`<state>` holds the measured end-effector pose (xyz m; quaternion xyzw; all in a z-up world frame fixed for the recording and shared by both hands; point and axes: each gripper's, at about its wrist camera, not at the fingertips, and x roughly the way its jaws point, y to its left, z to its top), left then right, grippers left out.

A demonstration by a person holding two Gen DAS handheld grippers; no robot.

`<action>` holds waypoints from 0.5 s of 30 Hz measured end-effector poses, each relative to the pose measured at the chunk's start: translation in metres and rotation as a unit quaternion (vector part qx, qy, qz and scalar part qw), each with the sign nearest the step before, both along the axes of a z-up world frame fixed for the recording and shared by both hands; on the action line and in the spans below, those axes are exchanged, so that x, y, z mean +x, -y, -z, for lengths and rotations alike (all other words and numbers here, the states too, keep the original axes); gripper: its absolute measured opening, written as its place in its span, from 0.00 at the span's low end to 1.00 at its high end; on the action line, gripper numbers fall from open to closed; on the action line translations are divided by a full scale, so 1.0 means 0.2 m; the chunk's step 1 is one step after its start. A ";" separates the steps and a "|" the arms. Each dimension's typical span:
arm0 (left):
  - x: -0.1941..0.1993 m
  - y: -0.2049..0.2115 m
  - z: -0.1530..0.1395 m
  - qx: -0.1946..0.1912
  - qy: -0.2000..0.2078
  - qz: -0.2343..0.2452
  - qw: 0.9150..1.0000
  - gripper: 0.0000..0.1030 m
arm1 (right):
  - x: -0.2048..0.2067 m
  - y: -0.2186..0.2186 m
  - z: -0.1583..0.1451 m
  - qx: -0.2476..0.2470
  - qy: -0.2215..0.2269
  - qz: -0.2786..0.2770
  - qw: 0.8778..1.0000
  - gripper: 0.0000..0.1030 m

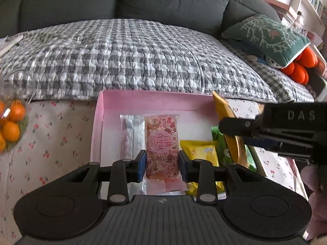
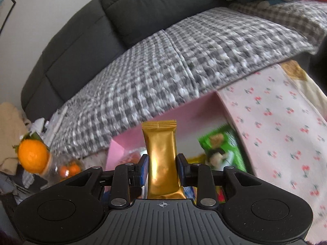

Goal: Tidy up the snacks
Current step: 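Lower the pink bar with the left tool while the right tool lowers the gold bar, open both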

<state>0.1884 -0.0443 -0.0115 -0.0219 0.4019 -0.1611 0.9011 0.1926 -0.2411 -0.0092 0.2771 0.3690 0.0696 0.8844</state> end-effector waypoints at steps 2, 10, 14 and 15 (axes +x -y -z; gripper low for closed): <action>0.02 0.00 0.00 0.002 0.002 0.001 1.000 0.29 | 0.04 -0.02 0.01 -0.006 0.005 -0.003 1.000 0.27; 0.03 0.02 0.03 0.021 0.010 0.008 1.000 0.30 | 0.11 -0.07 0.06 -0.016 0.002 -0.004 1.000 0.28; 0.02 0.02 0.02 0.028 0.022 0.016 0.999 0.38 | 0.12 -0.10 0.06 -0.024 0.007 -0.005 1.000 0.35; 0.01 0.02 0.02 0.031 0.025 0.018 0.999 0.47 | 0.11 -0.10 0.05 -0.030 0.006 -0.004 1.000 0.49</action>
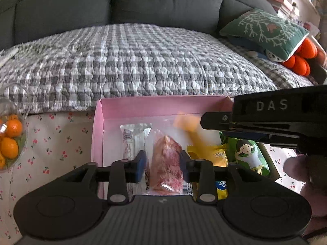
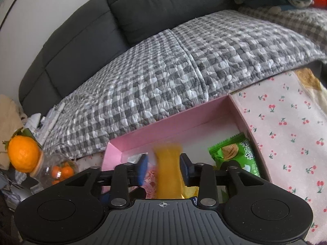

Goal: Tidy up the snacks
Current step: 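Lower the pink bar with the left tool while the right tool lowers the gold bar, open both, then withdraw both tools from the box toward the loose snacks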

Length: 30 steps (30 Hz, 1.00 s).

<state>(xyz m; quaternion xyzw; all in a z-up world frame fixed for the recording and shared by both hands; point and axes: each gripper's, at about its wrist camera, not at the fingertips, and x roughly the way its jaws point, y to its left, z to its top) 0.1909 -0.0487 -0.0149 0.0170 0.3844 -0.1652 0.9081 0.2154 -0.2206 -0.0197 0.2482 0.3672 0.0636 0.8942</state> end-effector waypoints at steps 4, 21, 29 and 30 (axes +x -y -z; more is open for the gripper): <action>-0.01 0.00 -0.01 0.013 -0.002 -0.004 1.000 0.72 | -0.03 0.00 -0.04 -0.015 0.009 0.005 1.000 0.67; -0.21 -0.13 -0.13 0.015 -0.018 -0.028 0.999 0.90 | -0.32 -0.08 -0.23 -0.087 -0.014 -0.026 0.996 0.81; -0.34 -0.18 -0.18 0.020 -0.031 -0.040 0.999 0.96 | -0.50 -0.12 -0.28 -0.105 -0.027 -0.049 0.993 0.86; -0.36 -0.19 -0.18 0.022 -0.031 -0.040 0.998 0.97 | -0.52 -0.12 -0.28 -0.108 -0.029 -0.053 0.992 0.86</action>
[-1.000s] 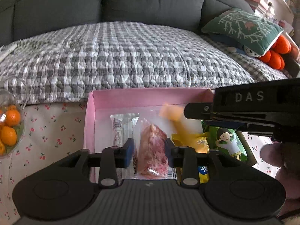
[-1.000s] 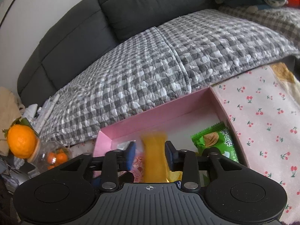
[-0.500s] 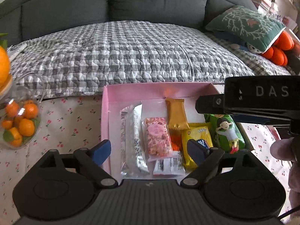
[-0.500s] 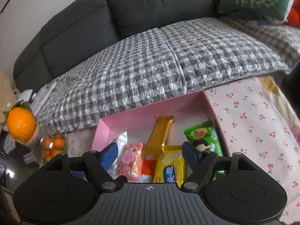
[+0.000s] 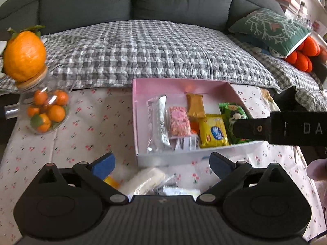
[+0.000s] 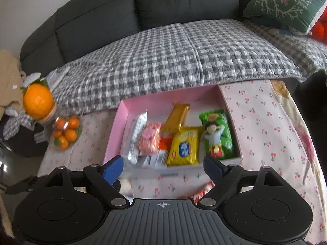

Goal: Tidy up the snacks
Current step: 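Withdraw both tools from the box toward the loose snacks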

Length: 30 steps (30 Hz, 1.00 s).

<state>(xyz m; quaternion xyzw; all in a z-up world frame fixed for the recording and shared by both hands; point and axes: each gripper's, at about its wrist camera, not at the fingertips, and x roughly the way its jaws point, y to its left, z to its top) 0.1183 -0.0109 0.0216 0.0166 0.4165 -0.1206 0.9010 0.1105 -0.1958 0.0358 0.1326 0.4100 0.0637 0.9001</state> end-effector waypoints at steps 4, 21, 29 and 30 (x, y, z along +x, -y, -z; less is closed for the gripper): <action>-0.07 -0.03 0.00 0.007 -0.012 -0.001 1.000 0.98 | -0.06 -0.02 -0.01 -0.016 -0.010 -0.011 1.000 0.86; -0.27 -0.10 0.12 0.006 -0.040 0.017 0.999 0.99 | -0.25 -0.02 0.13 -0.006 -0.057 -0.011 0.998 0.87; -0.38 -0.11 0.14 0.040 -0.021 0.054 0.998 0.99 | -0.32 0.00 0.19 -0.002 -0.071 -0.027 0.997 0.87; -0.40 -0.12 0.15 0.042 -0.019 0.060 0.997 0.99 | -0.33 0.01 0.19 -0.002 -0.072 -0.027 0.997 0.87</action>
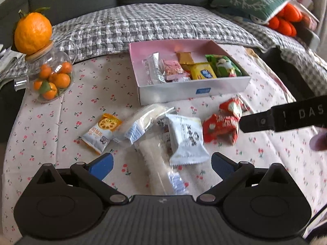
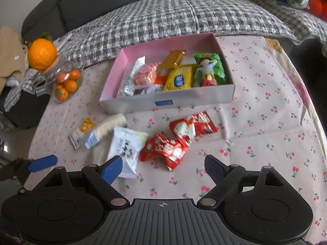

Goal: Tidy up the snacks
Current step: 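Withdraw both tools from the box toward the loose snacks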

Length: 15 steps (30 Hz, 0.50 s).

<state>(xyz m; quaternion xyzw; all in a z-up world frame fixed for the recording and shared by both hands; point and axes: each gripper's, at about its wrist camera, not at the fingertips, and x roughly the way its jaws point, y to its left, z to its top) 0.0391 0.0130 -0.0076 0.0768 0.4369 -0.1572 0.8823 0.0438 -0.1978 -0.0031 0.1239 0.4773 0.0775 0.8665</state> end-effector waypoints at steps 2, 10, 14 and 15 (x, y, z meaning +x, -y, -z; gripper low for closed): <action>-0.03 0.00 0.02 0.002 -0.003 0.017 1.000 0.99 | -0.03 0.03 0.02 -0.004 -0.001 0.004 1.000 0.87; -0.15 0.00 0.06 -0.031 -0.033 0.092 0.995 0.94 | -0.13 0.11 0.08 -0.028 -0.004 0.002 1.000 0.87; -0.23 0.05 0.07 -0.042 -0.044 0.139 0.988 0.86 | -0.16 0.13 0.12 -0.036 -0.016 -0.003 0.999 0.87; -0.25 0.07 0.08 -0.042 -0.045 0.154 0.986 0.84 | -0.16 0.13 0.13 -0.038 -0.019 -0.005 0.999 0.87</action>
